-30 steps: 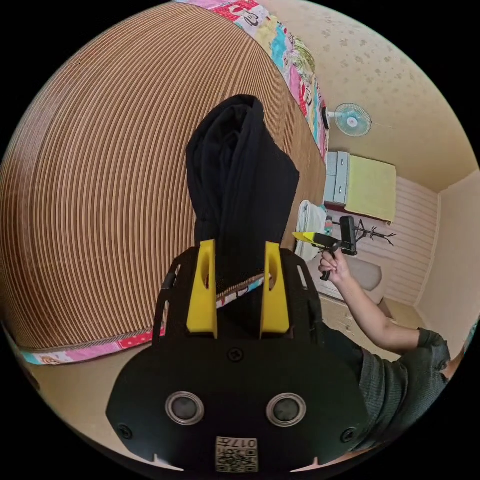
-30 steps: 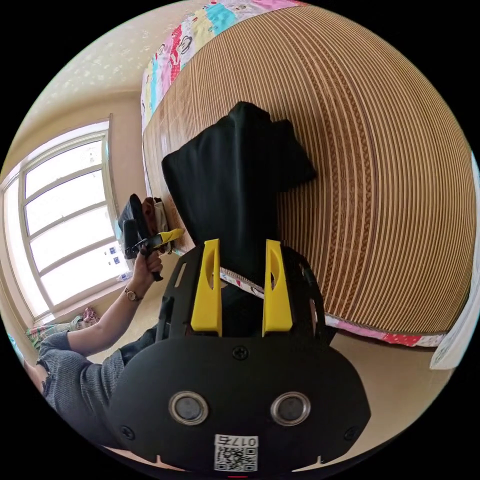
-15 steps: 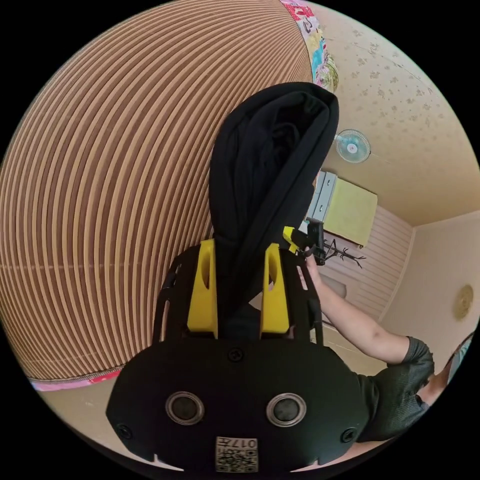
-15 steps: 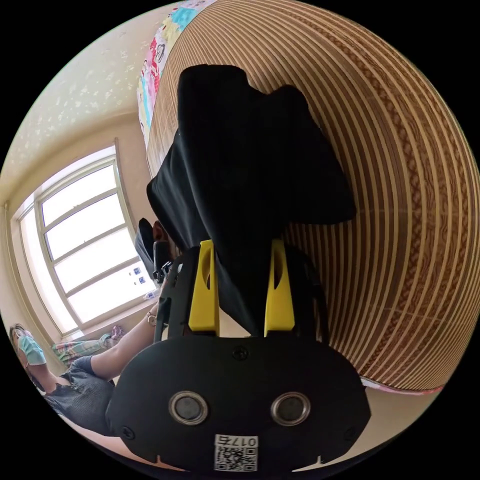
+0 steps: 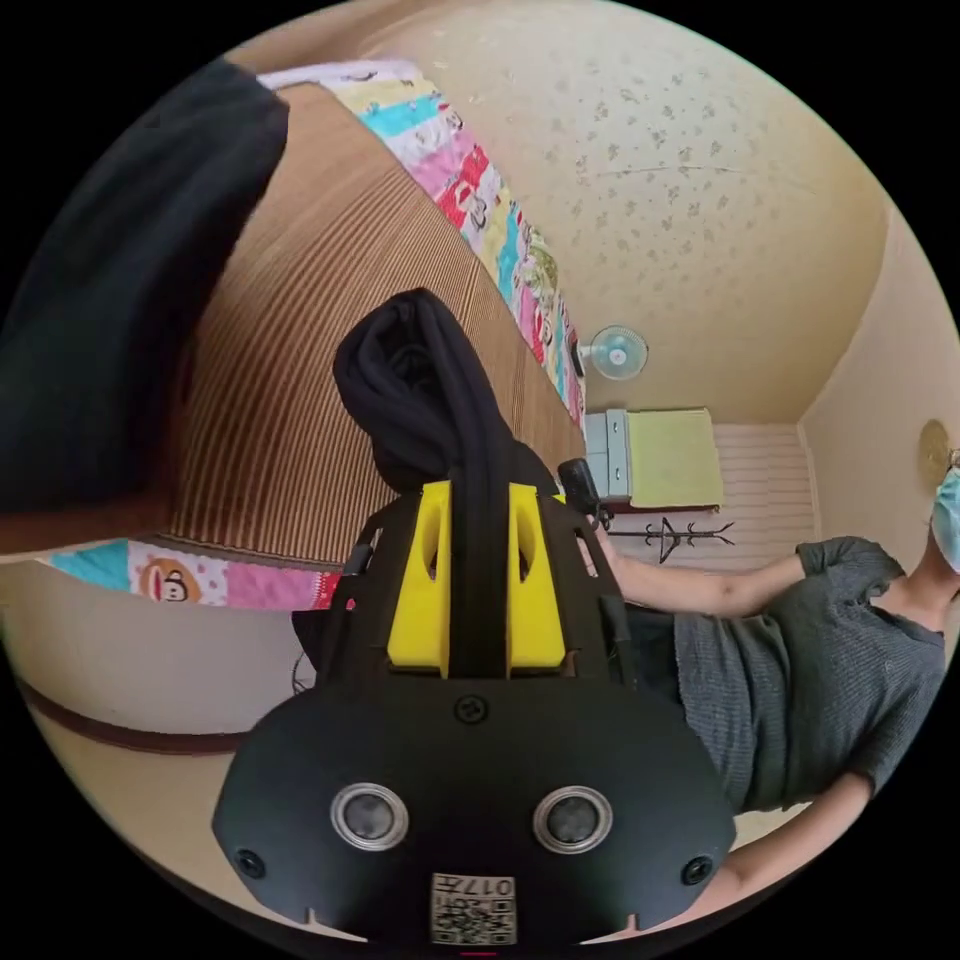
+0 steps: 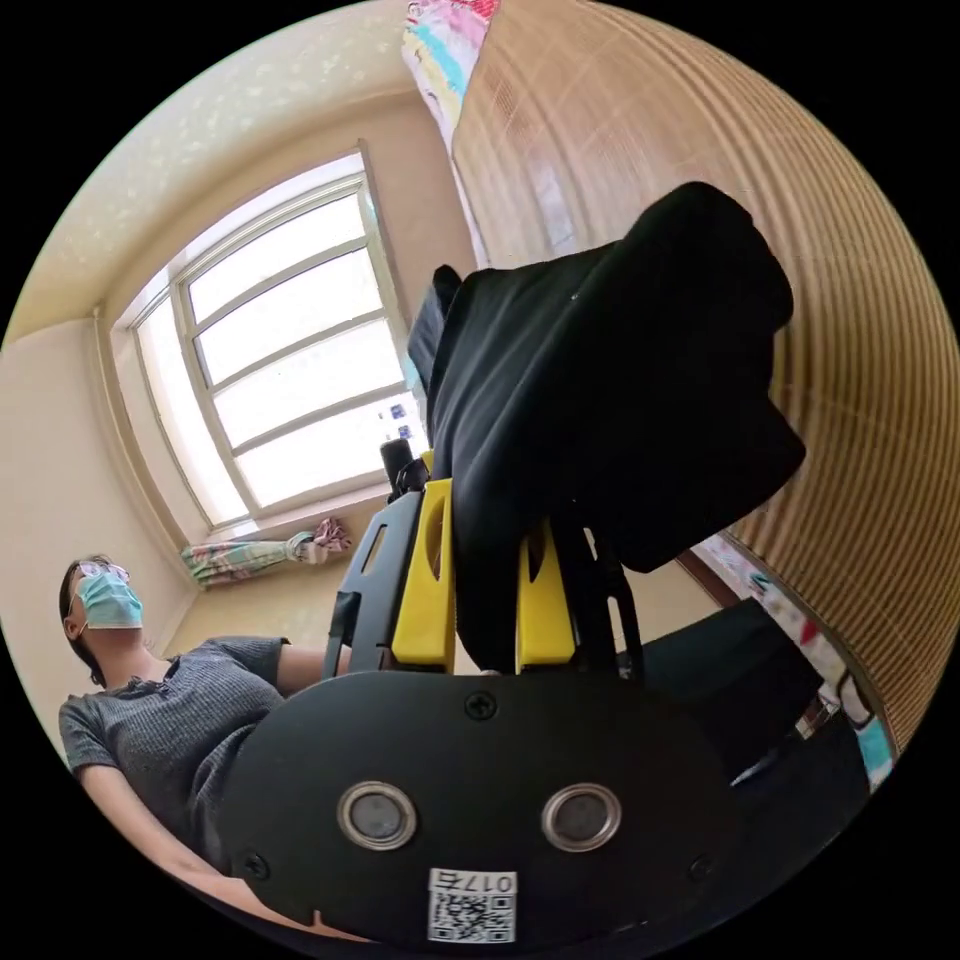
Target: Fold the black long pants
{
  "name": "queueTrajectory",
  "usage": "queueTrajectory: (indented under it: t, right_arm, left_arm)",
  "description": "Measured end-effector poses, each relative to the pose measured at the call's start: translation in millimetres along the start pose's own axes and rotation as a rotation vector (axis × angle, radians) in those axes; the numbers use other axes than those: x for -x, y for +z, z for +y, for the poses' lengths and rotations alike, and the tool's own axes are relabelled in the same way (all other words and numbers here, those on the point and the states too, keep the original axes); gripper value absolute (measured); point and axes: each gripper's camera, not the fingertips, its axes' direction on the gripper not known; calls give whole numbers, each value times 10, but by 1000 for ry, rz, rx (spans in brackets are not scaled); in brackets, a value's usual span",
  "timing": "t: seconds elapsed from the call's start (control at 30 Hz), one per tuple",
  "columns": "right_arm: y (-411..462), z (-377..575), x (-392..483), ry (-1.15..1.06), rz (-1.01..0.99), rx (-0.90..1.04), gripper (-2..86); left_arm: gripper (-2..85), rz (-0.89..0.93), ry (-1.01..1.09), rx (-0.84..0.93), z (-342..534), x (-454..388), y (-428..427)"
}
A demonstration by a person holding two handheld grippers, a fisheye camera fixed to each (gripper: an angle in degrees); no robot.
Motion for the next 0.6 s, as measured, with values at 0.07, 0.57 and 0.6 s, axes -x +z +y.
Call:
queueTrajectory:
  t: [0.07,0.57,0.6]
  right_arm:
    - [415,-172,412,-77,-47,41,80]
    - [2637,-1491,813,-224,588,398,18]
    - [2410,-1281,554,-215,639,451,14]
  left_arm:
    - [89,-108,80,-139,-242,-666,-848]
    - [94,-649,-459,-352,-2208,-803,-1212]
    - [86,-666,-457,-393,-2239,-877,-1181]
